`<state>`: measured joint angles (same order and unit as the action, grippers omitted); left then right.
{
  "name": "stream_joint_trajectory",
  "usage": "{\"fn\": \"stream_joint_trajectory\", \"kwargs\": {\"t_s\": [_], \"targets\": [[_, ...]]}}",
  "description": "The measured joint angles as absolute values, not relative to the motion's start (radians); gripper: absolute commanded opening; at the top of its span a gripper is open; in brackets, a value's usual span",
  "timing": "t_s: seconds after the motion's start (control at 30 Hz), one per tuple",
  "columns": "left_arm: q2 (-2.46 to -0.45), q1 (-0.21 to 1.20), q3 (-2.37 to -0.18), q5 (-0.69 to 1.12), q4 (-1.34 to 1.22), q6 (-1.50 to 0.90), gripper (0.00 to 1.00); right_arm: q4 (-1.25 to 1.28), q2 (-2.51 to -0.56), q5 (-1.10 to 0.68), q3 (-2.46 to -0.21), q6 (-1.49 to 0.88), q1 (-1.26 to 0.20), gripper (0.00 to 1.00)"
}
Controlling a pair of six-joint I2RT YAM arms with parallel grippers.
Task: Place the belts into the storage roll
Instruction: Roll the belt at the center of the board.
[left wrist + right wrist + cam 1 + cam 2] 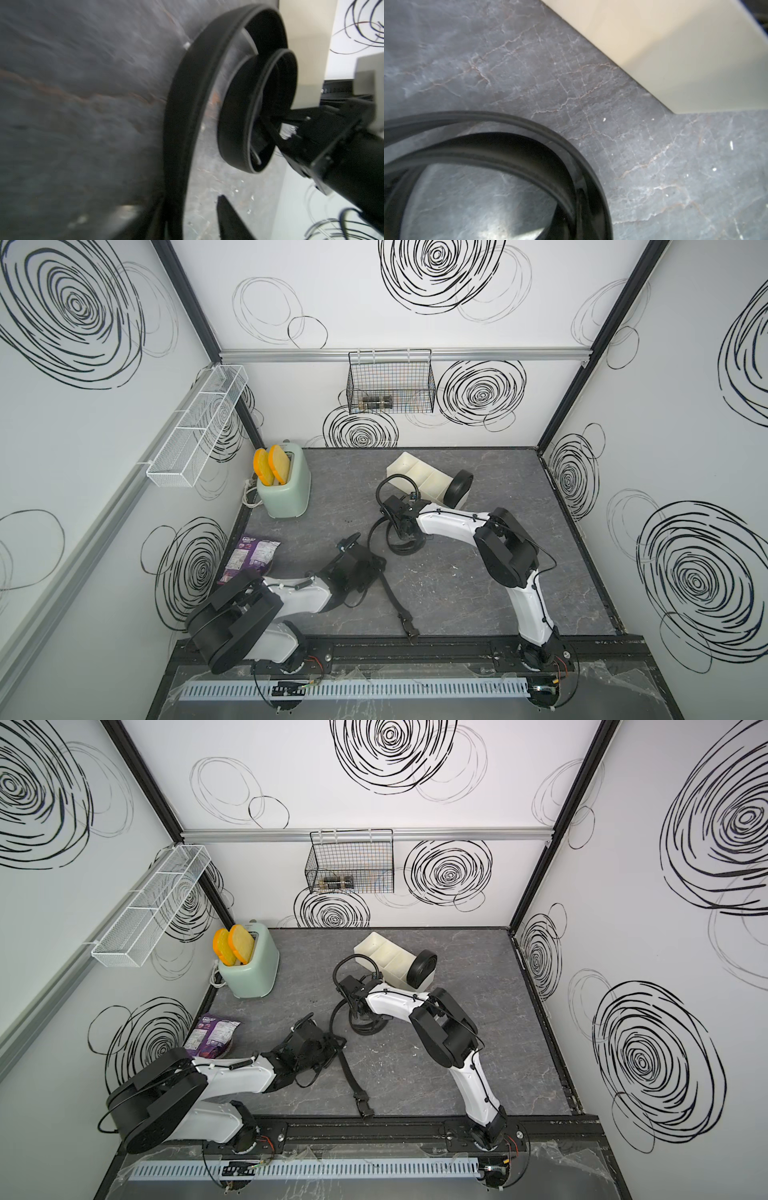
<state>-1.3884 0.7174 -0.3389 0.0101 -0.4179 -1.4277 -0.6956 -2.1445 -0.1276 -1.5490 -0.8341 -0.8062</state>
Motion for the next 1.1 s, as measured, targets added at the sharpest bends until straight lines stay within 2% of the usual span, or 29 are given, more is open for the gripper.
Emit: {"fn": "stream_joint_trajectory", "kwargs": {"t_s": [0.17, 0.33, 0.43, 0.57, 0.7, 0.87, 0.93, 0.97, 1.03, 1.07, 1.1], "targets": [[-1.254, 0.636, -0.352, 0.040, -0.233, -1.343, 0.74, -0.660, -2.105, -0.194, -1.499, -0.780, -0.771, 0.00], [-1.197, 0.495, -0.558, 0.012, 0.046, -1.048, 0.76, -0.640, -2.080, -0.238, -1.468, -0.757, -0.759, 0.00], [-1.256, 0.437, -0.676, 0.031, 0.088, -0.875, 0.75, -0.637, -2.080, -0.253, -1.468, -0.747, -0.759, 0.00], [-1.434, 0.384, -0.780, 0.090, 0.124, -0.696, 0.73, -0.635, -2.080, -0.258, -1.469, -0.744, -0.759, 0.00], [-1.613, 0.382, -0.870, 0.128, 0.180, -0.566, 0.72, -0.635, -2.080, -0.261, -1.471, -0.744, -0.759, 0.00], [-1.718, 0.386, -0.951, 0.156, 0.223, -0.459, 0.70, -0.637, -2.080, -0.284, -1.479, -0.744, -0.758, 0.00], [-1.743, 0.386, -0.982, 0.162, 0.235, -0.431, 0.64, -0.639, -2.083, -0.290, -1.483, -0.744, -0.759, 0.00], [-1.758, 0.386, -0.999, 0.168, 0.239, -0.418, 0.50, -0.641, -2.084, -0.295, -1.485, -0.744, -0.759, 0.00], [-1.795, 0.386, -1.032, 0.182, 0.241, -0.401, 0.15, -0.644, -2.086, -0.298, -1.489, -0.744, -0.759, 0.00], [-1.816, 0.386, -1.045, 0.192, 0.241, -0.394, 0.03, -0.645, -2.088, -0.299, -1.492, -0.745, -0.759, 0.00], [-1.834, 0.383, -1.053, 0.206, 0.238, -0.392, 0.00, -0.647, -2.090, -0.300, -1.495, -0.746, -0.759, 0.00]]}}
